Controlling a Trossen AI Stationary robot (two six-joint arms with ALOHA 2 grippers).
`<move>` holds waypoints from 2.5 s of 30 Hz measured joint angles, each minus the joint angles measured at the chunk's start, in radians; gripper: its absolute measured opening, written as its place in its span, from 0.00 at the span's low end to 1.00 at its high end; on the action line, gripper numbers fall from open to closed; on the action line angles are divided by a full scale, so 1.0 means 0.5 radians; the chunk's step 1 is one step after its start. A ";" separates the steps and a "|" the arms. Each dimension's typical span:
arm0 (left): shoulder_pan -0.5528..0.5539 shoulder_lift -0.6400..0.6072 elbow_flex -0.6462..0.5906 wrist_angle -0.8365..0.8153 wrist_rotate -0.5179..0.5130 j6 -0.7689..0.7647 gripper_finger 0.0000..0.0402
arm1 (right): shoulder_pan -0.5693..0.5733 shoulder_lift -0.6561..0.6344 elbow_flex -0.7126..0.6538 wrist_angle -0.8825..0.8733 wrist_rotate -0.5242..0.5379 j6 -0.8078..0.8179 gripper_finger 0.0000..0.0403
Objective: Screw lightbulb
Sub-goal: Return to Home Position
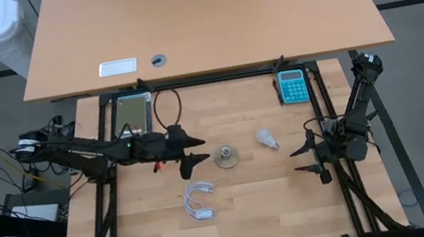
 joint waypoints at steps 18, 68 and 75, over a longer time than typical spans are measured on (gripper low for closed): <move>0.016 0.001 0.000 0.486 -0.004 0.003 0.71 | -0.146 -0.043 0.000 -0.004 -0.002 0.001 0.57; 0.015 -1.391 -1.388 0.463 -0.003 0.001 0.71 | -2.334 -0.749 -0.001 0.030 -0.005 0.002 0.57; 0.015 -1.678 -1.388 0.192 -0.001 0.000 0.71 | -2.407 -0.741 -0.001 0.072 -0.004 0.002 0.57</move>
